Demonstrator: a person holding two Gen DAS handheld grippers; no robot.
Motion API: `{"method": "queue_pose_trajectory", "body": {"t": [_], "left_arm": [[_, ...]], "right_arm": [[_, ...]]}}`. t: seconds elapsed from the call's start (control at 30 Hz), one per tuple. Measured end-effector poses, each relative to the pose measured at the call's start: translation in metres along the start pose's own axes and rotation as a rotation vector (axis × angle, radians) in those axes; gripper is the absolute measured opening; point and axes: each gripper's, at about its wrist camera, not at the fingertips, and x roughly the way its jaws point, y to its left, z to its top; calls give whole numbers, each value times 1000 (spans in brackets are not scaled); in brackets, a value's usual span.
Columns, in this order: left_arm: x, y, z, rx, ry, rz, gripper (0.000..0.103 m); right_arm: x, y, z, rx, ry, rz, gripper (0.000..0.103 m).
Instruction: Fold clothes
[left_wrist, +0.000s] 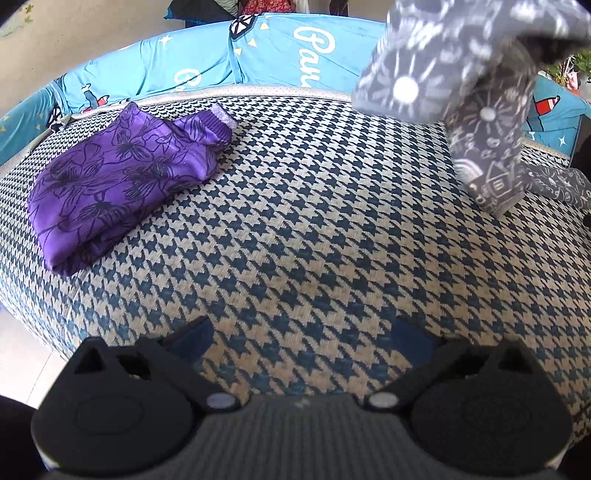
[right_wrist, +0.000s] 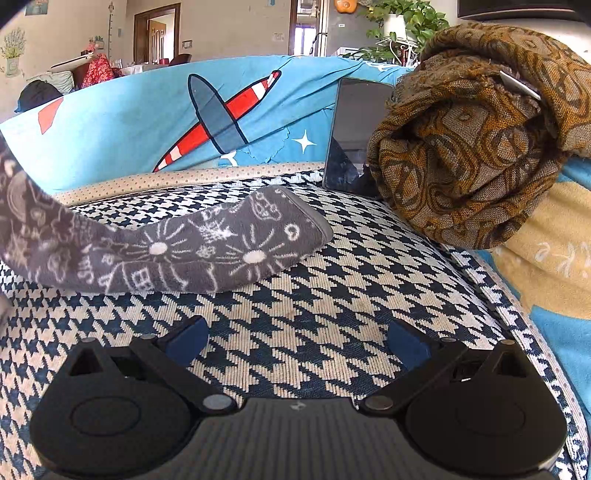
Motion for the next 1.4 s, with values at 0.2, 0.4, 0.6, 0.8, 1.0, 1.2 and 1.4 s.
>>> {"method": "queue_pose_trajectory", "body": {"t": [0.2, 0.4, 0.6, 0.8, 1.0, 1.2, 1.4], "left_arm": [[-5, 9, -3, -23, -3, 13, 103], [-3, 13, -6, -19, 24, 44, 103], [-9, 12, -8, -14, 28, 61, 103], [-11, 28, -9, -56, 44, 91, 103], [-12, 49, -10, -110, 65, 126, 103], [-8, 81, -15, -163, 89, 205, 103], [-8, 93, -12, -201, 107, 195, 103]], "right_arm": [[1, 0, 1, 0, 0, -1, 103], [2, 0, 1, -1, 0, -1, 103], [1, 1, 2, 0, 0, 0, 103], [1, 0, 1, -1, -1, -1, 103], [1, 1, 1, -1, -1, -1, 103], [0, 0, 1, -1, -1, -1, 103], [0, 0, 1, -1, -2, -1, 103]]}}
